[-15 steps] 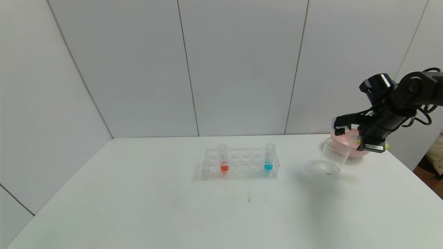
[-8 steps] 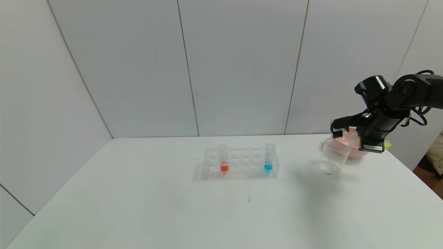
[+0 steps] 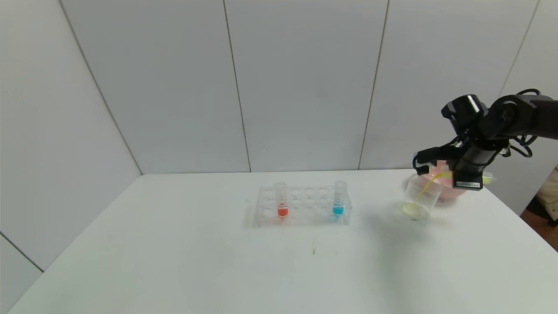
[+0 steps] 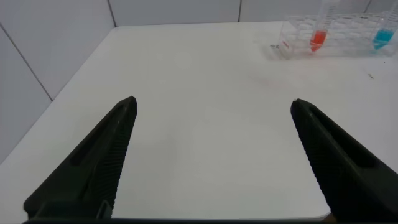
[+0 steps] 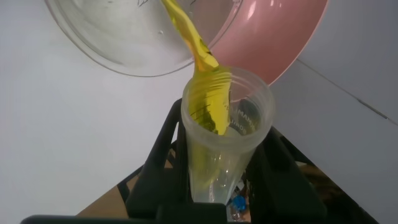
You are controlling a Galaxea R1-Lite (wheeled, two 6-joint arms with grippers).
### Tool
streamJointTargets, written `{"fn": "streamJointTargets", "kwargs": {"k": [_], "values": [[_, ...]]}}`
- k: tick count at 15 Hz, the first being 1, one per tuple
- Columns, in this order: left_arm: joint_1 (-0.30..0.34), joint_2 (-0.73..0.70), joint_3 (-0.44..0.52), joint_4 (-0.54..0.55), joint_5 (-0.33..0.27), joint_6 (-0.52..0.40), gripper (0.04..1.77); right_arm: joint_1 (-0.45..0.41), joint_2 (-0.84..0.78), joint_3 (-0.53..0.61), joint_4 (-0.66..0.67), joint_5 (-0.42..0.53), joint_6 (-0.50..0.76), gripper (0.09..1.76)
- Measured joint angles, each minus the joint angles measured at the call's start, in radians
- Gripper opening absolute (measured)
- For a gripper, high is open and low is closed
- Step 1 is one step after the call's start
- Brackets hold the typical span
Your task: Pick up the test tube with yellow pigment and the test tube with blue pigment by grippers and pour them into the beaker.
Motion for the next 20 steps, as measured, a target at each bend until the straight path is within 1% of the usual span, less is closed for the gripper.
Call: {"fn": "streamJointTargets", "kwargs": {"k": [4,7,10,13,18,20], "values": [[0.0,0.0,0.0,0.0,0.0,0.0,1.76,0.002,0.0,0.0,-0.001,-0.012,-0.007,0.58],[0.0,0.0,0.0,0.0,0.0,0.0,1.76,0.007,-0.001,0.0,-0.005,-0.062,-0.023,0.58],[0.0,0.0,0.0,0.0,0.0,0.0,1.76,0.015,-0.003,0.0,-0.01,-0.079,-0.033,0.58],[0.0,0.0,0.0,0.0,0.0,0.0,1.76,0.024,-0.007,0.0,-0.01,-0.177,-0.062,0.58],[0.0,0.0,0.0,0.0,0.0,0.0,1.76,0.044,-0.009,0.0,-0.026,-0.204,-0.081,0.58],[0.0,0.0,0.0,0.0,0.0,0.0,1.76,0.055,-0.012,0.0,-0.034,-0.263,-0.102,0.58]]}}
